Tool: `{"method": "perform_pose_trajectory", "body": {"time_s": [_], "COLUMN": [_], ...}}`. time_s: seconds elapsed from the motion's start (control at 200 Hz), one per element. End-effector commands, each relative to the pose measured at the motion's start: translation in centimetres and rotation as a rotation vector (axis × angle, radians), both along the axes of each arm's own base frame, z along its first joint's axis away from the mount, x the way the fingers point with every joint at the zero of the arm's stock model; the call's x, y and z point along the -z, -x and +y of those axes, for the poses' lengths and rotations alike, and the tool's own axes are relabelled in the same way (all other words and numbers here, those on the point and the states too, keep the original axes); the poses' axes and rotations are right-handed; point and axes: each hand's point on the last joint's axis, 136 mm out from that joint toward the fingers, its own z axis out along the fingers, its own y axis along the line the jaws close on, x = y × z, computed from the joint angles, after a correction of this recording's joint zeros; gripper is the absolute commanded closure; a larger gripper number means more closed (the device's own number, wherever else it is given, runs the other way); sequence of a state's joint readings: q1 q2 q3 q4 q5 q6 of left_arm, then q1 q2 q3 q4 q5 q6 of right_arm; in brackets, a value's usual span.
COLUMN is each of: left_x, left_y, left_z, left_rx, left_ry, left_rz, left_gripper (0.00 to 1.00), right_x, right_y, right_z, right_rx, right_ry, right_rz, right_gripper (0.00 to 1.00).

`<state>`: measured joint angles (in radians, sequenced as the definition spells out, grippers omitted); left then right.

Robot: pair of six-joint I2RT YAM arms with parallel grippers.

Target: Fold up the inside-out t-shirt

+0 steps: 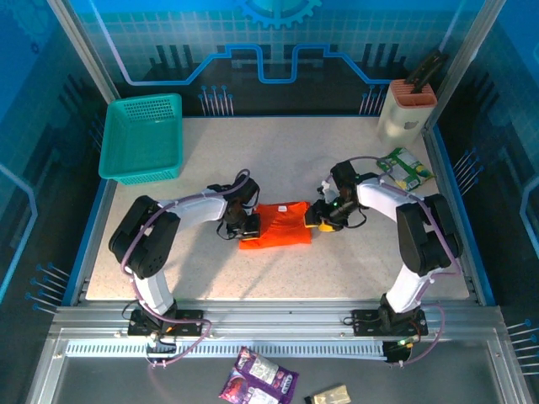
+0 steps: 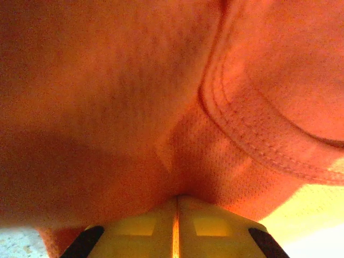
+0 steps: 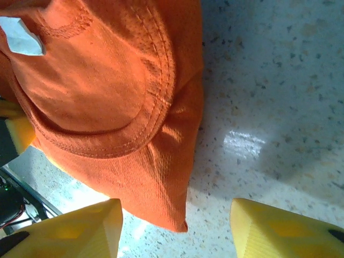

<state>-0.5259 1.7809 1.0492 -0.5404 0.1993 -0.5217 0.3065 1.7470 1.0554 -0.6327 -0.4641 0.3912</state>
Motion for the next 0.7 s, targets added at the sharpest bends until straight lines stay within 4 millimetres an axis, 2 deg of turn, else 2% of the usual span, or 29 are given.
{"method": "perform_pose_trajectory", "body": {"time_s": [0.0, 0.045, 0.17, 0.295, 0.415, 0.515, 0.695], "left_x": [2.5, 2.0, -1.1, -2.9, -2.4, -1.6, 0.4], "left_y": [1.3, 1.0, -0.5, -1.7, -2.2, -2.5, -2.7], "left_z": [2.4, 2.2, 1.2, 2.8, 5.0, 5.9, 5.9], "left_rx": [-0.01, -0.014, -0.057, -0.123, -0.171, -0.196, -0.199], "left_ry": [-0.102, -0.081, 0.032, 0.027, -0.006, 0.0, 0.022], "left_rz": [0.063, 0.05, -0.028, -0.077, -0.065, -0.048, 0.0], "left_gripper": [0.89, 0.89, 0.84, 0.78, 0.74, 0.73, 0.71], "right_x": [0.7, 0.8, 1.1, 1.8, 1.7, 1.3, 1.6], "right_y": [-0.1, -0.2, -0.4, -0.6, -0.9, -1.0, -1.0], "right_z": [0.5, 0.8, 1.9, 2.2, 2.7, 3.4, 3.8], "right_rx": [-0.02, -0.028, -0.05, -0.051, -0.054, -0.069, -0.066], "right_ry": [-0.042, -0.058, -0.105, -0.119, -0.14, -0.162, -0.165], "right_rz": [0.008, 0.009, 0.016, 0.031, 0.023, 0.005, 0.014], "right_gripper": [0.44, 0.45, 0.45, 0.47, 0.53, 0.55, 0.59]}}
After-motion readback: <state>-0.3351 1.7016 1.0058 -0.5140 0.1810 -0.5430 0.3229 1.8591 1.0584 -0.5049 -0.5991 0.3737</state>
